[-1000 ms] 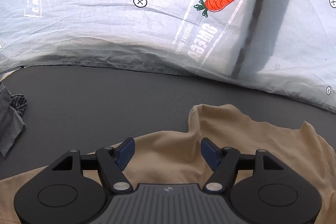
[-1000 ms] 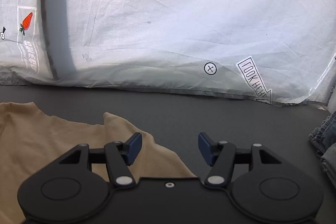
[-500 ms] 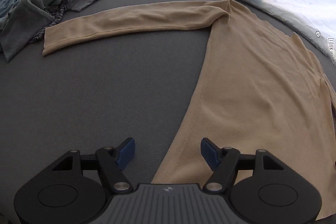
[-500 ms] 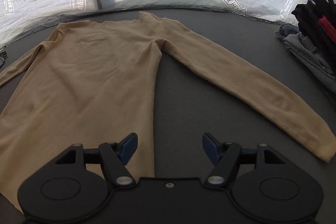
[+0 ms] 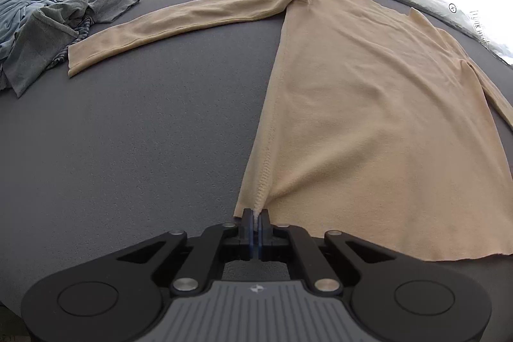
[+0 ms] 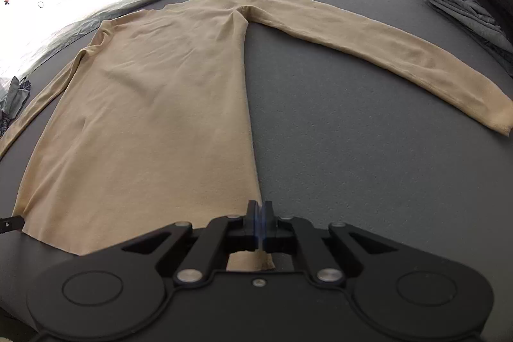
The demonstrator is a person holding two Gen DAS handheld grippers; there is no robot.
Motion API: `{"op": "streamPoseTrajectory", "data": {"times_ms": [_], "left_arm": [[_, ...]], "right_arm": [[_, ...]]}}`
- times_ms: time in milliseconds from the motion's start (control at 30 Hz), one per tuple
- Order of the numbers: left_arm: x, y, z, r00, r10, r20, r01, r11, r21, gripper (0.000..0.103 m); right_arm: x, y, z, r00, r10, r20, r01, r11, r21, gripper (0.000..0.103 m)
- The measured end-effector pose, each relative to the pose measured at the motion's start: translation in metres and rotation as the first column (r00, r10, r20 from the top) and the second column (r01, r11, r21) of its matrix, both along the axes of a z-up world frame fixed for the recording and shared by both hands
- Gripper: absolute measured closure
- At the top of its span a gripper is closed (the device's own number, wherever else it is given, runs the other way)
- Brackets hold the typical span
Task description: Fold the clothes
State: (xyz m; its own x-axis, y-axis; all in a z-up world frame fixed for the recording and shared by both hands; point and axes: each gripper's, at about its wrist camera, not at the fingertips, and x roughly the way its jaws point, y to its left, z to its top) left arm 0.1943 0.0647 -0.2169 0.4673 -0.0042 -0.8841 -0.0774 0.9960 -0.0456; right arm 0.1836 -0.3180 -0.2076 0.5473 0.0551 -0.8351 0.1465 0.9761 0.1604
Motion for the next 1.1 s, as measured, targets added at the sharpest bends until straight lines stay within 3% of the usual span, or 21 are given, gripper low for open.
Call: {"op": "streamPoseTrajectory", "data": {"times_ms": [167,333,400,467,567,633,700,767,867,933,1100], "left_arm": [[-0.032,0.004,-0.003,1.0,-0.001,-0.002,0.001,0.999,-0.033,0.103],[-0.042,0.018,0.003,1.0,0.025,0.019,-0.024,0.998,-0.066,0.098],[-0.046,0.026,0.006,0.999,0.046,0.019,-0.045,0.997,-0.062,0.089],[-0.049,0.038,0.01,0.997,0.074,0.017,-0.073,0.996,-0.051,0.069],[-0.05,0.064,0.013,0.993,0.114,0.025,-0.112,0.993,-0.048,0.063],[-0.047,0.083,0.012,0.989,0.144,0.019,-0.143,0.989,-0.048,0.058],[-0.037,0.108,0.011,0.982,0.189,0.01,-0.188,0.98,-0.061,0.057],[-0.025,0.134,0.01,0.974,0.224,0.007,-0.223,0.971,-0.086,0.055],[-0.005,0.166,0.011,0.967,0.256,0.015,-0.253,0.962,-0.104,0.047],[0.01,0.188,0.012,0.96,0.279,0.024,-0.274,0.955,-0.114,0.044],[0.055,0.227,0.005,0.952,0.304,0.044,-0.298,0.948,-0.108,0.039]], "right_arm": [[-0.02,-0.008,-0.004,0.998,-0.055,-0.035,0.052,0.996,-0.075,0.103],[-0.033,-0.01,-0.002,0.996,-0.094,-0.003,0.094,0.994,-0.062,0.101],[-0.033,-0.002,0.0,0.996,-0.092,0.013,0.093,0.993,-0.075,0.1],[-0.03,0.01,0.004,0.996,-0.08,0.035,0.083,0.992,-0.093,0.098],[-0.018,0.037,0.012,0.996,-0.037,0.081,0.048,0.99,-0.13,0.095],[-0.007,0.057,0.015,0.994,-0.006,0.108,0.021,0.99,-0.138,0.074],[0.006,0.079,0.015,0.992,0.018,0.124,-0.001,0.99,-0.139,0.06],[0.019,0.101,0.013,0.991,0.032,0.127,-0.014,0.99,-0.139,0.057],[0.041,0.133,0.007,0.991,0.036,0.129,-0.021,0.993,-0.115,0.042],[0.054,0.15,0.001,0.99,0.033,0.135,-0.02,0.995,-0.097,0.02],[0.083,0.191,-0.012,0.989,0.05,0.142,-0.037,0.995,-0.095,0.009]]}}
